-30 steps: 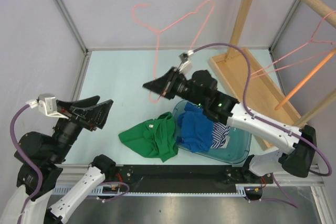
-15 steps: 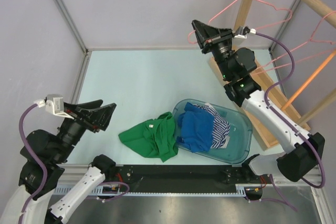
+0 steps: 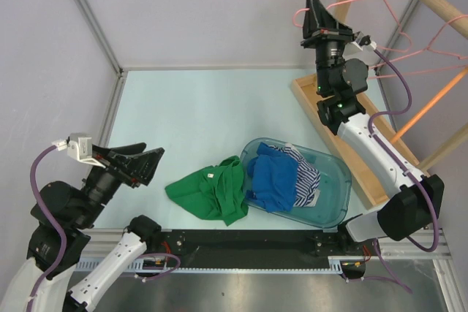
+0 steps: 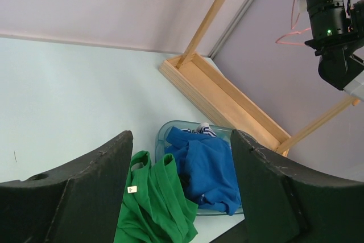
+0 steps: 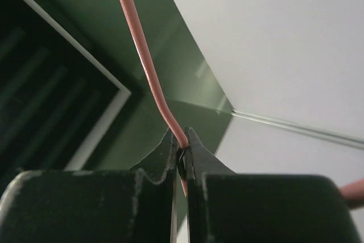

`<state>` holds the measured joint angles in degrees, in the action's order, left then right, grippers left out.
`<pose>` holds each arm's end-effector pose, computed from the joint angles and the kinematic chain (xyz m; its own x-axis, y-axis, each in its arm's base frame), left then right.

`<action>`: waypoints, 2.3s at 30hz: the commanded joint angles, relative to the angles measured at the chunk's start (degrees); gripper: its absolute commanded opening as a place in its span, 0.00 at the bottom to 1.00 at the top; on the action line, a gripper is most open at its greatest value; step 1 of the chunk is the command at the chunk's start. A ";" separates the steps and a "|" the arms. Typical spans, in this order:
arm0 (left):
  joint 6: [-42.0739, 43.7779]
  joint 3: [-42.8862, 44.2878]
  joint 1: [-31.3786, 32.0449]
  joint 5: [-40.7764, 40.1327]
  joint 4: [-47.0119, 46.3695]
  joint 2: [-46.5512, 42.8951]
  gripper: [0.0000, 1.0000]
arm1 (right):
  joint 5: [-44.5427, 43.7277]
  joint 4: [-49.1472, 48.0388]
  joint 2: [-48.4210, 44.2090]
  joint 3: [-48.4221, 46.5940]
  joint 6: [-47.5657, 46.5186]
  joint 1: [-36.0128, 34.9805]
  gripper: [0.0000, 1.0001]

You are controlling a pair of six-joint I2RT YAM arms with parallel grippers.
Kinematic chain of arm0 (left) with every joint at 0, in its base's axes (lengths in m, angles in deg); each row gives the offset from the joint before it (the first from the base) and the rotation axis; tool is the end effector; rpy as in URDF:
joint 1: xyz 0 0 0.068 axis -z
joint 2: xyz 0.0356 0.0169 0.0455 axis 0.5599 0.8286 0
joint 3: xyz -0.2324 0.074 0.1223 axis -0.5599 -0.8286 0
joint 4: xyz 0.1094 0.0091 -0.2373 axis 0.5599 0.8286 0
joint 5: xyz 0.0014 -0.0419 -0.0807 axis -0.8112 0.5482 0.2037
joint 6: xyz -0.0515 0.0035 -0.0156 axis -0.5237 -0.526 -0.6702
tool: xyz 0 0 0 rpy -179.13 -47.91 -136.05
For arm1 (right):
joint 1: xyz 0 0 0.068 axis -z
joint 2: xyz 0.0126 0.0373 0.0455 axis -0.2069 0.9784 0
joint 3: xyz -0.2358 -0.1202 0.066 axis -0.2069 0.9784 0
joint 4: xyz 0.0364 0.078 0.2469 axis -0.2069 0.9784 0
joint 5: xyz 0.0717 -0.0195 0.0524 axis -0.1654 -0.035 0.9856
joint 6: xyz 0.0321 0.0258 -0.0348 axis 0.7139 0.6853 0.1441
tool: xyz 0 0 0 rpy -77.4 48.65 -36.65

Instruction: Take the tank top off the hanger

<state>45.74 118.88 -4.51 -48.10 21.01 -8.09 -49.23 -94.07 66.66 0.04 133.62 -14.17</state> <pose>0.0166 -0.0085 0.4208 -0.1621 -0.4395 -0.8835 0.4491 0.7644 -0.4626 0.2856 0.1279 0.4895 -0.2756 0.9153 0.2939 -0.5079 -0.3982 0.7639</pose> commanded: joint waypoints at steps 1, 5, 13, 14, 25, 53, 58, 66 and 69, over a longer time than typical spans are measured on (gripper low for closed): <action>-0.48 -0.23 -0.27 0.51 0.89 -0.26 0.74 | -4.70 -7.71 1.12 -2.01 7.55 1.67 0.00; -0.93 -0.49 -0.27 0.77 0.64 -0.44 0.74 | -5.66 -8.32 1.56 -0.79 10.72 2.55 0.00; -0.84 -0.67 -0.27 2.01 0.63 -0.26 0.74 | -10.93 -12.63 1.47 3.17 13.53 -1.40 0.00; -0.93 -0.58 -0.27 2.00 0.81 -0.09 0.74 | -12.07 -13.24 1.65 3.44 13.71 -1.66 0.00; -0.75 -1.10 -0.27 2.44 1.34 -0.26 0.74 | -16.20 -2.03 -4.49 6.08 8.97 -6.40 0.86; -2.77 -6.73 -0.27 2.36 2.22 -0.26 0.74 | -6.19 54.50 -14.09 -2.36 -77.05 -31.35 1.00; -4.00 -5.77 -0.19 -7.03 -0.24 -7.28 0.66 | 3.01 61.37 -4.70 -0.87 -82.70 -40.06 1.00; -4.00 -3.92 -0.27 -12.15 2.82 -11.16 0.69 | 9.54 65.58 16.22 -3.32 -93.33 -47.80 1.00; -3.83 -2.78 -0.27 -12.58 3.97 -10.98 0.69 | 6.56 68.22 23.35 -5.26 -96.22 -48.33 1.00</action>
<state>42.63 114.23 -4.51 -58.27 23.39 -19.52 -42.31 -31.45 84.12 -1.38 45.21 -61.64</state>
